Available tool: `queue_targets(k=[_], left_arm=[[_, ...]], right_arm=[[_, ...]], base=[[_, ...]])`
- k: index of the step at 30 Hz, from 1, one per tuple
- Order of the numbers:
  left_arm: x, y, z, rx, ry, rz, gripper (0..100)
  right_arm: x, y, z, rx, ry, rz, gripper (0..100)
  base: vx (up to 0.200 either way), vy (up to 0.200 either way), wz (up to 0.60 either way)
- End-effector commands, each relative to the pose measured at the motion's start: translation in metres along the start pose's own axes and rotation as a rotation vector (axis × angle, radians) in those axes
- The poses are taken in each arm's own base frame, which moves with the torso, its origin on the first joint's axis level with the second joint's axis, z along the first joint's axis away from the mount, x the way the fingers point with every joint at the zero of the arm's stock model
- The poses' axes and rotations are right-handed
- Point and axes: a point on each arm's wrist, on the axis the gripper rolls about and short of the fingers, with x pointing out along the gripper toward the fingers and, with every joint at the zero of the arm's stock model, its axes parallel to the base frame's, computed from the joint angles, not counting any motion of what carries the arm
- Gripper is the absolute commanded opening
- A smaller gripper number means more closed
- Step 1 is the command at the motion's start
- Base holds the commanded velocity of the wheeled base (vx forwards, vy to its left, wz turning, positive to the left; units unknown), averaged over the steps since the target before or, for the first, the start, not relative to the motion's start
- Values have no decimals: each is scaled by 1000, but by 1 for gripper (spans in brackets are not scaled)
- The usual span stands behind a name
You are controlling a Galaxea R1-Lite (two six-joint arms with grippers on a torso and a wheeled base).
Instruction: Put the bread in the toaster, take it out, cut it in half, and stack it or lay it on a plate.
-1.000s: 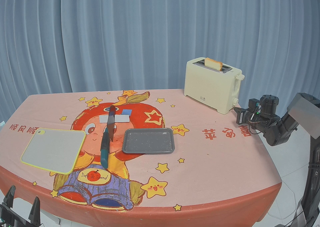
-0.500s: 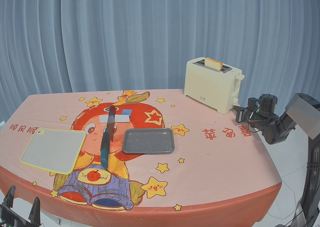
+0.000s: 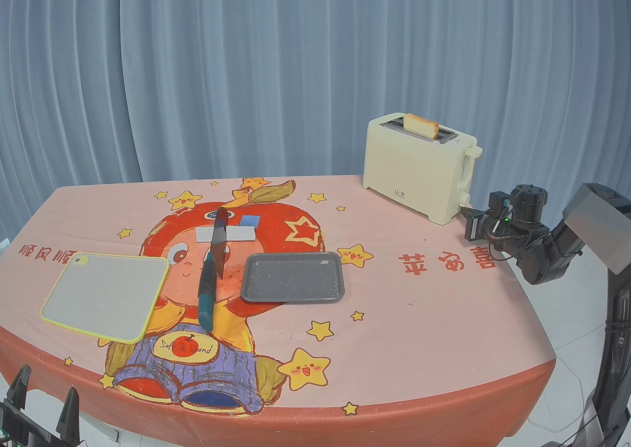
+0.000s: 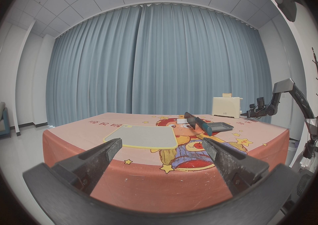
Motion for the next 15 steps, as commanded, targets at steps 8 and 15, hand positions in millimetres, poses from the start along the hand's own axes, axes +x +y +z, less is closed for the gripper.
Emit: queue_targets(k=[8,15], left_arm=[[0,0,-5,-1,1,1,100],[0,0,-5,-1,2,1,100]], right_arm=[[-3,3,4,-4,-11,5,0],[-3,5,2,-6,-3,11,0]], base=[[0,0,0],[0,0,0]])
